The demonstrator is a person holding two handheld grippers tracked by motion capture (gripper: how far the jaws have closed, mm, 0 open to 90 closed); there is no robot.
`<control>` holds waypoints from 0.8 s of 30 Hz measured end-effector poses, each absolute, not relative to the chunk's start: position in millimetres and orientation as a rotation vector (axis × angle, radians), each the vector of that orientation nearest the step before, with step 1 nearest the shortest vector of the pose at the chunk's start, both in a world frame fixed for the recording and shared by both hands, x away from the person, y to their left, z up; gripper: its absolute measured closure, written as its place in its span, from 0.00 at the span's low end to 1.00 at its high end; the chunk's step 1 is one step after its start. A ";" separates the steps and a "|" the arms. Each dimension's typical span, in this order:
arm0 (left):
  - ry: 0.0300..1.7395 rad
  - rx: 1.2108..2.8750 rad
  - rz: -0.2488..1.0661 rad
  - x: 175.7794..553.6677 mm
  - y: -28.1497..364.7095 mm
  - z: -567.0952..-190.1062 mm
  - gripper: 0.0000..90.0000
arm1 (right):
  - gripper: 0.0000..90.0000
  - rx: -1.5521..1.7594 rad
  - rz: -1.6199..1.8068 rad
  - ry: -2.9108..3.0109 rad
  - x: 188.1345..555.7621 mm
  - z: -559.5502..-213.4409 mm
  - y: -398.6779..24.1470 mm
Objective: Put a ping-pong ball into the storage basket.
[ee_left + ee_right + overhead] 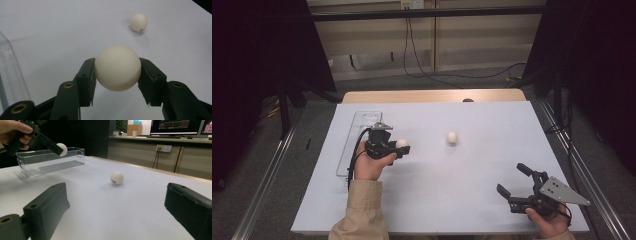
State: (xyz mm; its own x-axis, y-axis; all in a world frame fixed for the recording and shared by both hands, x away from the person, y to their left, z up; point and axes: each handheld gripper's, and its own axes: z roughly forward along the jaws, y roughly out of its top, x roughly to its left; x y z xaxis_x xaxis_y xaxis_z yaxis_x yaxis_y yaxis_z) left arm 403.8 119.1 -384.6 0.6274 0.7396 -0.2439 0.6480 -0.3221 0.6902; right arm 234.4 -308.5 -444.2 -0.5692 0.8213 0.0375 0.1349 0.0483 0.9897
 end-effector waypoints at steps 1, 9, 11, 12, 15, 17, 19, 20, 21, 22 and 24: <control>1.090 2.054 0.149 403.6 119.2 -384.6 0.57 | 0.05 0.961 1.566 1.767 234.5 -444.3 -308.4; 1.100 2.056 0.157 403.8 123.2 -383.3 0.57 | 0.05 0.962 1.567 1.766 234.5 -444.2 -308.4; 1.102 2.061 0.159 403.7 124.7 -382.9 0.57 | 0.05 0.960 1.566 1.769 234.5 -444.3 -308.3; 1.103 2.059 0.164 403.7 125.4 -382.5 0.57 | 0.05 0.960 1.566 1.769 234.5 -444.3 -308.3; 1.110 2.053 0.165 403.4 127.3 -381.2 0.57 | 0.05 0.959 1.566 1.768 234.5 -444.3 -308.3; 1.108 2.056 0.168 403.5 128.8 -380.8 0.57 | 0.05 0.959 1.566 1.769 234.5 -444.3 -308.3; 1.114 2.054 0.166 403.5 130.1 -380.5 0.57 | 0.05 0.959 1.567 1.770 234.6 -444.3 -308.2; 1.120 2.046 0.166 403.4 130.2 -380.6 0.57 | 0.05 0.959 1.567 1.769 234.5 -444.3 -308.2; 1.121 2.048 0.168 403.4 130.8 -380.5 0.57 | 0.05 0.959 1.566 1.769 234.5 -444.3 -308.3; 1.116 2.057 0.171 403.6 132.1 -380.2 0.57 | 0.05 0.959 1.566 1.769 234.5 -444.3 -308.3; 1.122 2.053 0.169 403.4 133.5 -379.7 0.57 | 0.05 0.960 1.566 1.769 234.5 -444.3 -308.3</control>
State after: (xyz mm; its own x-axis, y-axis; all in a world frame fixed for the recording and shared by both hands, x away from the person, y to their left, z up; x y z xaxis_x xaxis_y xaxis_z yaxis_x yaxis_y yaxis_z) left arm 403.4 133.5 -379.7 0.6024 0.7630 -0.2344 0.6598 -0.3107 0.6843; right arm 234.5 -308.3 -444.3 -0.5710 0.8201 0.0362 0.1354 0.0506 0.9895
